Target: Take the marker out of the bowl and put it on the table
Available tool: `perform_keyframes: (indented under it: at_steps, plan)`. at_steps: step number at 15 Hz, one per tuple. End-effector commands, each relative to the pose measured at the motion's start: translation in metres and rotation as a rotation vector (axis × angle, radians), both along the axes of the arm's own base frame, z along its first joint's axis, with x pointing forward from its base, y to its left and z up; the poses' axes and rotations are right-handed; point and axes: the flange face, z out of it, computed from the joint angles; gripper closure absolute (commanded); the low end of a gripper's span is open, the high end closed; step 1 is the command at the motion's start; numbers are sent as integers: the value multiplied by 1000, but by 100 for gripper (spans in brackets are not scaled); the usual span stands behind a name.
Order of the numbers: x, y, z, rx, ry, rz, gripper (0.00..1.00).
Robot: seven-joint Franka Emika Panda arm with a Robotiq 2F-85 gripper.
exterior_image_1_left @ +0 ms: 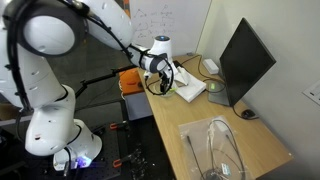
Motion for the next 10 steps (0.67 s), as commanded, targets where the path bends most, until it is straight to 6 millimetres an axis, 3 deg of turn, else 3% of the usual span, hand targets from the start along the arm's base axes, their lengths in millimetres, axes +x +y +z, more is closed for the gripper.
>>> perform_keyframes:
  at_steps: [1, 6, 8, 10]
  plan:
    - [29, 31, -32, -27, -34, -21, 0]
    - [55, 86, -77, -61, -53, -94, 0]
    - [61, 101, -95, -71, -46, -100, 17]
    - [65, 112, -108, -94, -55, -90, 21]
